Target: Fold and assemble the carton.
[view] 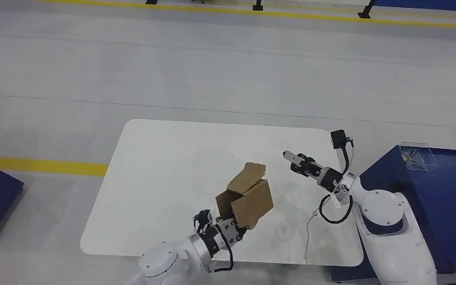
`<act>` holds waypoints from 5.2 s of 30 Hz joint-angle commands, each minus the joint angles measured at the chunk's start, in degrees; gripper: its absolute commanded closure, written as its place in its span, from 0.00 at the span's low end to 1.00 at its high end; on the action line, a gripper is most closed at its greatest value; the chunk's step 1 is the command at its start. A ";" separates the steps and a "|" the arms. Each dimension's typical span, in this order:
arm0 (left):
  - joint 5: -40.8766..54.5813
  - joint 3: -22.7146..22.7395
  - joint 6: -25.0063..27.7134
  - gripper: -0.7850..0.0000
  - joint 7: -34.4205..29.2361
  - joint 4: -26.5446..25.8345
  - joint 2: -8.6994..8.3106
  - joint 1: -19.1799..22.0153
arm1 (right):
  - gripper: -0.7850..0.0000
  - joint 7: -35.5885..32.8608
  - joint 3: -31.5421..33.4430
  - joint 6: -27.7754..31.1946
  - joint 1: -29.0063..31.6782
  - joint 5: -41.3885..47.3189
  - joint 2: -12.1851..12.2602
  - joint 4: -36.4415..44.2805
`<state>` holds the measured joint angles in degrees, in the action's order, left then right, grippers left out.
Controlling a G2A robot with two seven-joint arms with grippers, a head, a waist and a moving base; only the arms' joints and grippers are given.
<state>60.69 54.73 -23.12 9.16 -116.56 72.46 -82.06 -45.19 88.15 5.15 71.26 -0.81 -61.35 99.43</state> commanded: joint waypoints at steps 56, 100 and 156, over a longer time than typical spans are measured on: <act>-7.34 -6.61 11.58 0.00 19.90 0.79 5.70 -2.92 | 0.00 1.59 -0.75 1.37 0.60 -5.62 0.15 1.41; -44.08 -16.53 -34.16 0.00 37.85 18.51 15.86 5.26 | 0.00 3.42 -31.45 -3.78 -14.04 -42.60 -4.66 -17.86; -48.95 -9.37 -14.15 0.00 41.79 19.07 21.89 0.26 | 0.00 -5.86 -24.73 17.19 -5.21 -43.56 -1.53 -14.72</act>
<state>11.74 45.37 -37.28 50.95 -97.49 94.34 -81.80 -51.84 64.11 23.67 66.39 -43.13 -62.73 85.10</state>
